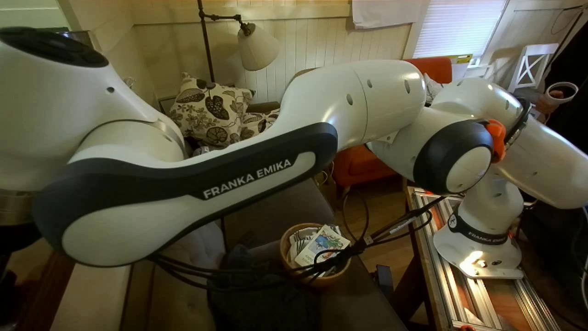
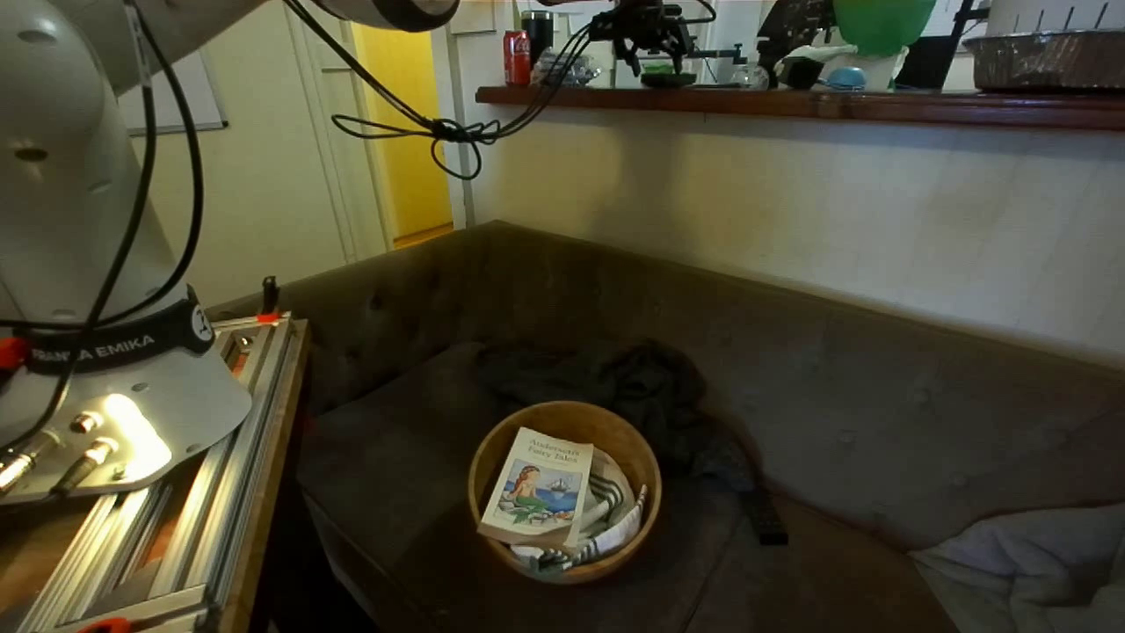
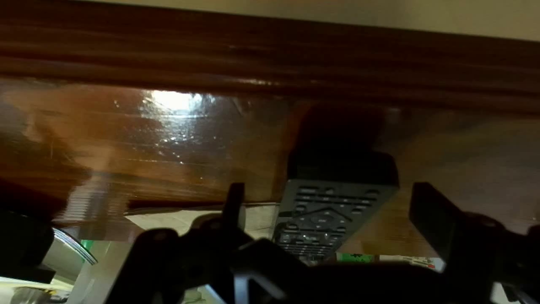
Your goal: Pick up the remote and place it on the fleece next to the wooden bowl on the couch
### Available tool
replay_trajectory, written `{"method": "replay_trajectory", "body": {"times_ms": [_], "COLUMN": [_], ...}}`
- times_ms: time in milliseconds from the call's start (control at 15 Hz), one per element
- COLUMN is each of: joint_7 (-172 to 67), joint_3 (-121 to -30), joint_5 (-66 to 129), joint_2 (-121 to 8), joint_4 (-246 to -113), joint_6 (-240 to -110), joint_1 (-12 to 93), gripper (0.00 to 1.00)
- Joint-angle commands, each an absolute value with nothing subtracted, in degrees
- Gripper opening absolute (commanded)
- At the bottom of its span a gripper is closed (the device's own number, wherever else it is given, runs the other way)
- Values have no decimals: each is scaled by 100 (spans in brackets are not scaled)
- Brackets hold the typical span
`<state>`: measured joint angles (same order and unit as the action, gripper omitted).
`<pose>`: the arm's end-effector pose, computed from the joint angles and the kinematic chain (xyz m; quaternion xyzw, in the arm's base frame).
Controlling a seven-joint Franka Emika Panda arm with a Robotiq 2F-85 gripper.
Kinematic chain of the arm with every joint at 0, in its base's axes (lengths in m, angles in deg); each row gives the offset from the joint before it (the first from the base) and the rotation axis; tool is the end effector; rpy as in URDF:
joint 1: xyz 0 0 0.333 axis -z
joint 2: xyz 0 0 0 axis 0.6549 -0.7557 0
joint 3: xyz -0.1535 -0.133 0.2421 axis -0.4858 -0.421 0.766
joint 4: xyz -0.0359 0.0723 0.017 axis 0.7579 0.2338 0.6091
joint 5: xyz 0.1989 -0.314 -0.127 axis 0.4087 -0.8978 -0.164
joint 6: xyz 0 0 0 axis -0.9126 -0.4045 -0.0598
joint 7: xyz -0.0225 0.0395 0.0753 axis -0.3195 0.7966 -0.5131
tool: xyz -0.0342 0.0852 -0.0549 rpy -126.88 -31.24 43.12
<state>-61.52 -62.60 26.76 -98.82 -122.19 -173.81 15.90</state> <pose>0.7374 0.3970 0.4570 -0.8973 -0.2824 -0.3316 0.0715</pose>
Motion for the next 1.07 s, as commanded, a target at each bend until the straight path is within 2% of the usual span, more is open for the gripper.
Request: {"method": "replay_trajectory", "body": {"times_ms": [0,267,333,467,533,800,1000], "joint_7": [-6271,-6317,-6329,-6333,-6333,-6181,-6131], "joint_3": [-6325,-6358,-6366,-6391,-6409,-6484,-6484], "joint_5": [2828,2825,2826,2827,2825,2828,2843], "joint_2": [-10329,-10589,-10637,-10710,-10734,-10405,-10392], "joint_4": [-11484,-11121,-11040,-10907,-10856,-11393,-11395], "joint_6": [-17170,-17188,-17184,-17171,-17154,-17335,-17309], "joint_1": [1504,1449,1432,1400,1384,1388,1379], "gripper": [100,100,95,70,68,38,37]}}
